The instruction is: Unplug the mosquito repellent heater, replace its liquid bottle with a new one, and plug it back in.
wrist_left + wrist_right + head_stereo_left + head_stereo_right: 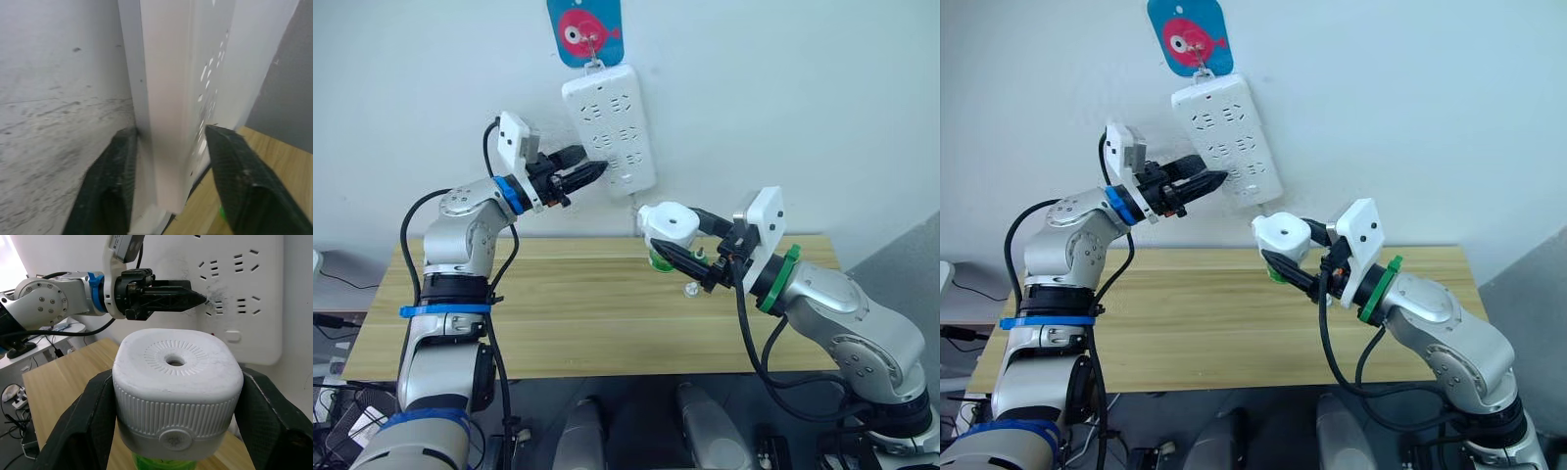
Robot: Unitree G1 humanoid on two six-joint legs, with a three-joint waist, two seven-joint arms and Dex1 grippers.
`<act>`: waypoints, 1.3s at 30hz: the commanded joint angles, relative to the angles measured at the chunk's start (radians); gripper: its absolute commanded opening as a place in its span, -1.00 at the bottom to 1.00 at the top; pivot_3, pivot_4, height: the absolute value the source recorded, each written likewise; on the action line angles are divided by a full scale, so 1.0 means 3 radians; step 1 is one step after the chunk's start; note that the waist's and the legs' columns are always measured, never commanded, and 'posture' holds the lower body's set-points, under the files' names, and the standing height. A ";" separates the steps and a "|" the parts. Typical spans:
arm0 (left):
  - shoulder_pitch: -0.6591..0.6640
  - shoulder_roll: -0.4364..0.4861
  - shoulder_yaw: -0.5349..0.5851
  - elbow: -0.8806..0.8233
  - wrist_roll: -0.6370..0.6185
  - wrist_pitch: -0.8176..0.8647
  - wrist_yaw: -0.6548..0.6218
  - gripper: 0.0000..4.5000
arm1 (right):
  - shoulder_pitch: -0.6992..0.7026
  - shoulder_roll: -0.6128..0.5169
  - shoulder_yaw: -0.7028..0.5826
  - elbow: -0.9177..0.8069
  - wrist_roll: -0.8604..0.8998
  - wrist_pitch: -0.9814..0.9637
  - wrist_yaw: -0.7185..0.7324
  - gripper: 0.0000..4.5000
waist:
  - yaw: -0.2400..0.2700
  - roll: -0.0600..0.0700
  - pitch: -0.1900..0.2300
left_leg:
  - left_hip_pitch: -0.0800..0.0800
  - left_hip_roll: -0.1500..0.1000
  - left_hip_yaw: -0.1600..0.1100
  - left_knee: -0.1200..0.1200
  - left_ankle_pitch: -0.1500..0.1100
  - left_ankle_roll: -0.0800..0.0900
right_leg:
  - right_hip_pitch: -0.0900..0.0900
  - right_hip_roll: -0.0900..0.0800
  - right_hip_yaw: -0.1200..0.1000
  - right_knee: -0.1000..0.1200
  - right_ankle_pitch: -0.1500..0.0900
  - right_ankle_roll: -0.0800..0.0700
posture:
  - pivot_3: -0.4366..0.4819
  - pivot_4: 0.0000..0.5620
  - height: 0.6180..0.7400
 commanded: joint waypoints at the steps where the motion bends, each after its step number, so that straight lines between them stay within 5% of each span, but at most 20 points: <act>1: 0.0018 -0.0046 -0.0029 -0.0107 -0.0008 -0.0029 -0.0064 0.48 | -0.0066 -0.0003 -0.0100 -0.0161 0.0054 -0.0010 0.0051 0.34 | 0.0000 0.0000 0.0000 | 0.0000 0.0000 0.0000 0.0000 0.0000 0.0000 | 0.0000 0.0000 0.0000 0.0000 0.0000 0.0000 | -0.59 -0.17 1.00; 13: -0.0087 -0.0135 -0.0024 -0.0082 -0.0162 0.0332 -0.0205 0.48 | -0.0106 0.0022 -0.0121 -0.0167 0.0088 0.0055 0.0082 0.34 | -0.0019 0.0000 0.0000 | 0.0000 -0.0001 -0.0005 0.0005 0.0000 0.0000 | 0.0003 0.0000 -0.0004 0.0003 0.0000 0.0000 | -0.61 -0.18 1.00; 22: -0.0135 -0.0227 0.0004 0.0039 -0.0086 0.0205 -0.0107 -0.40 | -0.0170 0.0109 -0.0122 -0.0127 0.0022 0.0057 -0.0003 0.34 | -0.0021 0.0000 0.0000 | -0.0001 -0.0002 -0.0007 0.0010 0.0000 0.0000 | 0.0005 0.0000 -0.0006 0.0005 0.0000 0.0000 | -0.61 -0.18 1.00; 39: 0.0106 0.0067 0.0087 -0.0269 -0.0137 0.0499 -0.0045 -0.40 | -0.1151 0.0540 0.0367 0.0823 -0.1001 0.0029 -0.0349 0.34 | -0.0126 0.0002 -0.0001 | 0.0001 -0.0002 -0.0014 0.0035 0.0000 0.0000 | 0.0001 0.0004 -0.0007 0.0045 -0.0001 -0.0002 | -0.58 -0.21 1.00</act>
